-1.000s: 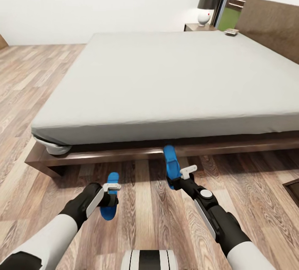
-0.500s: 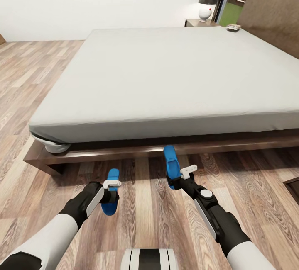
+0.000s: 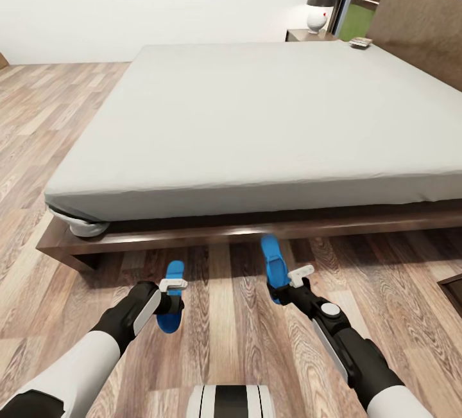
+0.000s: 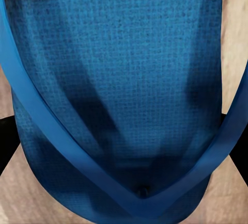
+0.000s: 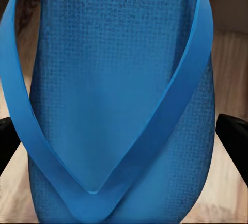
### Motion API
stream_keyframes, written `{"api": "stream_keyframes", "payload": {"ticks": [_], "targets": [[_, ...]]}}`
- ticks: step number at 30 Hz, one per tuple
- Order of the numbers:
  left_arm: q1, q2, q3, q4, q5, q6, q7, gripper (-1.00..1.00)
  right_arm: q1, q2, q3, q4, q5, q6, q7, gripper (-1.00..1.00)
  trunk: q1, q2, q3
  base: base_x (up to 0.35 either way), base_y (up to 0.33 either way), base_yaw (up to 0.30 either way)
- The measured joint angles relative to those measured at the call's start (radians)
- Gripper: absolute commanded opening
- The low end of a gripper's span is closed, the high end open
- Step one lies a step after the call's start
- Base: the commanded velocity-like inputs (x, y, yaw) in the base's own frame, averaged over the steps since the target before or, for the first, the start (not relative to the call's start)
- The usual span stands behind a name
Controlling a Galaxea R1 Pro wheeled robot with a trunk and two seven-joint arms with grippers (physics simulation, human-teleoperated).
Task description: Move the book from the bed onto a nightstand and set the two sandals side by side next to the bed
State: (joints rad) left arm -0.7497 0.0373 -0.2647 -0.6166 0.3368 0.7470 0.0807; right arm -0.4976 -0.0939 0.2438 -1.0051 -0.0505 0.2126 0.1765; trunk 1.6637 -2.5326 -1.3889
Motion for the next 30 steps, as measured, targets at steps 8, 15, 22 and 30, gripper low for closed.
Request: {"api": "stream_keyframes", "payload": {"ticks": [8,15,22,30], "targets": [[0.0,0.0,0.008,-0.002,0.001,0.0,0.0,-1.0,0.01,0.004,0.001,0.115,0.004,-0.002,0.001,-1.0,0.0,0.0,0.0,0.0,0.0,0.0],[0.0,-0.001,0.011,-0.001,0.001,0.0,0.0,-1.0,0.01,0.006,0.0,0.125,0.005,-0.001,-0.002,-1.0,0.002,-0.001,-0.019,0.0,0.0,0.0],[0.0,-0.003,0.014,0.004,0.005,-0.063,0.0,-1.0,0.01,0.005,0.001,0.114,0.005,0.001,-0.002,-1.0,0.005,-0.003,-0.046,0.0,0.0,0.0],[0.0,-0.006,0.056,0.022,0.007,-0.164,0.0,-1.0,0.01,0.001,0.006,0.076,0.005,0.019,0.0,-1.0,0.009,-0.005,-0.077,0.0,0.0,0.0]]}}
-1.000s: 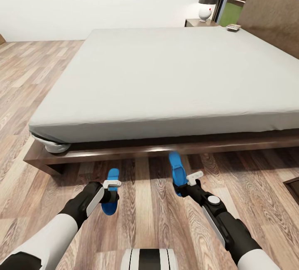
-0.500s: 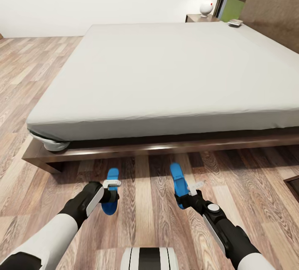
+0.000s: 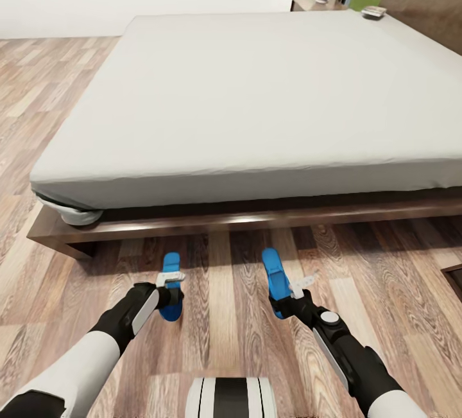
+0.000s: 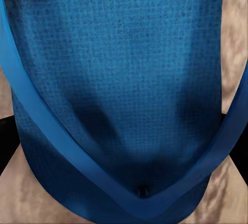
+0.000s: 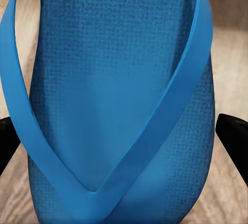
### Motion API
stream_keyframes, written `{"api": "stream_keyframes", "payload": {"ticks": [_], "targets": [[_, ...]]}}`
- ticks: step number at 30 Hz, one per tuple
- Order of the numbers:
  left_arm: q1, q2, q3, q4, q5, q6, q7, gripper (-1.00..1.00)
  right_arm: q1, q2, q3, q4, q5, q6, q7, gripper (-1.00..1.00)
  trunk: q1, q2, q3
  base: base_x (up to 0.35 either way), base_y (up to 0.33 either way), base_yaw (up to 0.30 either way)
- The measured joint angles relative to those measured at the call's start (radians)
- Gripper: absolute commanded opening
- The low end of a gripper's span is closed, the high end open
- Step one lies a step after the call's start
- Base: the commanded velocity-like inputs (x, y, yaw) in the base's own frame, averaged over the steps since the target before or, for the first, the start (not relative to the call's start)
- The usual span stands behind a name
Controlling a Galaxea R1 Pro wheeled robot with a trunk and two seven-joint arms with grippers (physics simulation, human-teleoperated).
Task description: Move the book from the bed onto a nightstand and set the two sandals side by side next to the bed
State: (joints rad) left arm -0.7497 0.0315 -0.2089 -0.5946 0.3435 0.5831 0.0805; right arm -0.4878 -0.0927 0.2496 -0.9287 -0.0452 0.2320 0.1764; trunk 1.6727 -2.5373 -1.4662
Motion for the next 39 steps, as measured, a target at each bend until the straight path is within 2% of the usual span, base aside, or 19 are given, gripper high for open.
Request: {"api": "stream_keyframes", "payload": {"ticks": [3,9,19,26,39], "targets": [[0.0,-0.001,0.007,0.006,0.0,-0.032,0.0,-1.0,0.0,-0.001,-0.001,-0.02,0.001,0.028,0.0,-1.0,0.001,-0.001,-0.012,0.0,0.0,0.0],[0.0,0.0,0.008,-0.003,-0.001,-0.066,0.0,-1.0,0.0,0.002,0.0,-0.023,0.008,0.036,-0.002,-1.0,0.004,-0.002,-0.035,0.0,0.0,0.0],[0.0,0.003,0.006,-0.01,-0.002,-0.065,-0.001,-1.0,0.0,0.004,0.0,-0.022,0.009,0.038,-0.003,-1.0,0.004,-0.002,-0.035,0.144,0.0,0.0],[0.0,0.004,0.009,-0.011,0.0,-0.061,-0.004,-1.0,0.0,0.004,0.0,-0.022,0.009,0.039,-0.003,-1.0,0.004,-0.002,-0.035,0.013,0.0,0.0],[0.0,0.004,0.007,-0.011,-0.001,-0.058,-0.003,-1.0,0.0,0.003,0.0,-0.024,0.01,0.04,-0.003,-1.0,0.01,-0.005,-0.085,0.0,0.0,0.0]]}}
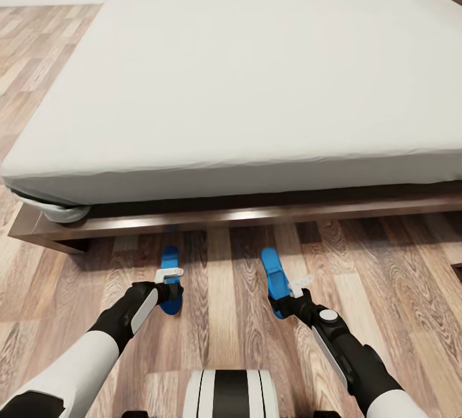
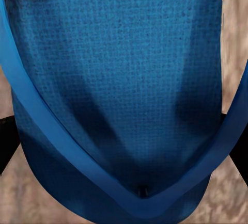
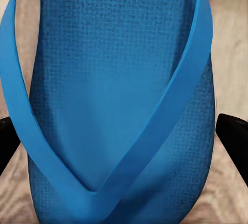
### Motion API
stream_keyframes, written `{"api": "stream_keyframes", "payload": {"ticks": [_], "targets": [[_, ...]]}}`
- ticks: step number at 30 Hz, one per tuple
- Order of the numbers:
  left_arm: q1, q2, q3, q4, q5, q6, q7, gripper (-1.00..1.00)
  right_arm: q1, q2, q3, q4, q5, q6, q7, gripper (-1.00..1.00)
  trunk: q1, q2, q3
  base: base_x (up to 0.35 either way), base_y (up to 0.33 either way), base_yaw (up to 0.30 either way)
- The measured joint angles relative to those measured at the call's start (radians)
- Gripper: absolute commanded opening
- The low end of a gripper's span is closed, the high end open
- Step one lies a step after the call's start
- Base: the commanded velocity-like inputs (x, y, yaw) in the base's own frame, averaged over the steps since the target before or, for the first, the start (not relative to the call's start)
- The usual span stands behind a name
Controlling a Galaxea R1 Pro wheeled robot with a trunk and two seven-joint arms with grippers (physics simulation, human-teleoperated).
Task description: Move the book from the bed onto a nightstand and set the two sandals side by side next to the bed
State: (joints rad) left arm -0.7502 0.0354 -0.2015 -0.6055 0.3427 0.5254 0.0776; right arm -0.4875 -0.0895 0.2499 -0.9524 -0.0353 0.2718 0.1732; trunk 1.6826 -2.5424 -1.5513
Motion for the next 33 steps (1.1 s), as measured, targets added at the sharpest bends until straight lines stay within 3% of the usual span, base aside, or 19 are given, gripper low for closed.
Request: {"api": "stream_keyframes", "payload": {"ticks": [14,18,27,33], "targets": [[0.0,0.0,-0.001,0.0,-0.002,0.0,0.0,-1.0,0.0,0.0,0.0,-0.001,0.0,0.0,0.0,-1.0,0.006,-0.003,-0.054,0.0,0.0,0.0],[0.0,0.0,-0.002,0.0,-0.002,0.0,0.0,-1.0,0.0,-0.001,0.0,-0.002,0.0,0.0,0.0,-1.0,0.006,-0.003,-0.054,0.0,0.0,0.0],[0.0,0.0,-0.001,0.0,-0.002,0.0,0.0,-1.0,0.0,-0.002,0.0,-0.002,0.001,0.0,0.0,-1.0,0.01,-0.005,-0.089,0.0,0.0,0.0],[0.0,0.0,0.0,0.0,-0.001,0.0,0.0,-1.0,0.0,-0.003,-0.001,-0.003,0.001,0.0,0.0,-1.0,0.011,-0.006,-0.097,0.0,0.0,0.0]]}}
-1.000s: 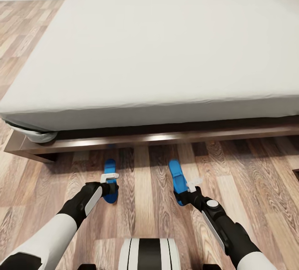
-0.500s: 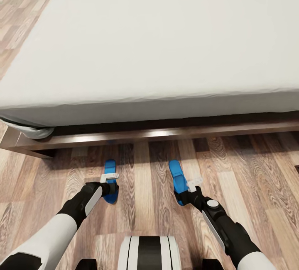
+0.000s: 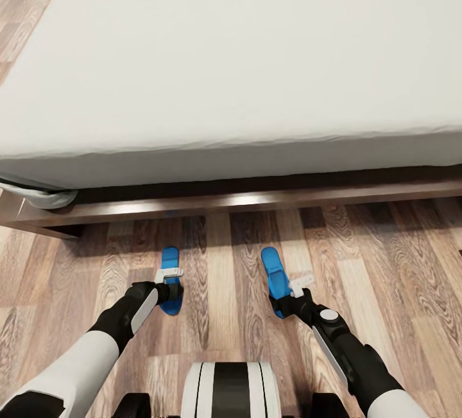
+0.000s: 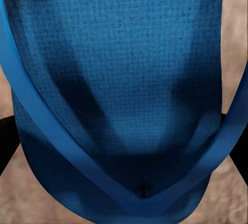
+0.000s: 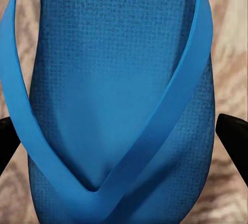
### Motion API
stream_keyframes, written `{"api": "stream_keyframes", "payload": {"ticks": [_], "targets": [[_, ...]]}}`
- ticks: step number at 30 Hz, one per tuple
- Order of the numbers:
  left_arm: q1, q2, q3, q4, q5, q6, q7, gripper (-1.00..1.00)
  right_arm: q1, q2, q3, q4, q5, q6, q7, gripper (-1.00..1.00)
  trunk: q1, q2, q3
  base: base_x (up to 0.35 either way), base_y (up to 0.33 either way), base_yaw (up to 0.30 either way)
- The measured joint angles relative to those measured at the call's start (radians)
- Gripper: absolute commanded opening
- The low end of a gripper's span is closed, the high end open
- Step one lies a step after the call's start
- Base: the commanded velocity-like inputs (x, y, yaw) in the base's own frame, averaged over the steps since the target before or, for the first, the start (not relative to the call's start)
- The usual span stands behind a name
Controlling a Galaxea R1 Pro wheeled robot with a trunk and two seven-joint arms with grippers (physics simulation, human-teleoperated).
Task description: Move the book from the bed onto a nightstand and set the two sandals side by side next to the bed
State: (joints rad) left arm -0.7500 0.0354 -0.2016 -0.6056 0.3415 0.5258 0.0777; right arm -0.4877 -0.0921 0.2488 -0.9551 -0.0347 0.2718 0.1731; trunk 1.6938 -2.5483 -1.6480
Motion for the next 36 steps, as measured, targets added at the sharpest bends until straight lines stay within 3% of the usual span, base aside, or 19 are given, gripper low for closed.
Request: {"api": "stream_keyframes", "payload": {"ticks": [24,36], "targets": [[-0.001,0.0,0.0,-0.003,-0.004,0.001,-0.001,-1.0,0.0,-0.001,0.0,0.0,0.0,0.0,0.0,-1.0,0.001,-0.001,-0.015,0.0,0.0,0.0],[-0.001,0.0,0.0,-0.049,-0.011,0.054,0.012,-1.0,0.0,-0.002,-0.001,0.0,-0.001,-0.001,0.0,-1.0,0.002,-0.002,-0.031,0.0,0.0,0.0]]}}
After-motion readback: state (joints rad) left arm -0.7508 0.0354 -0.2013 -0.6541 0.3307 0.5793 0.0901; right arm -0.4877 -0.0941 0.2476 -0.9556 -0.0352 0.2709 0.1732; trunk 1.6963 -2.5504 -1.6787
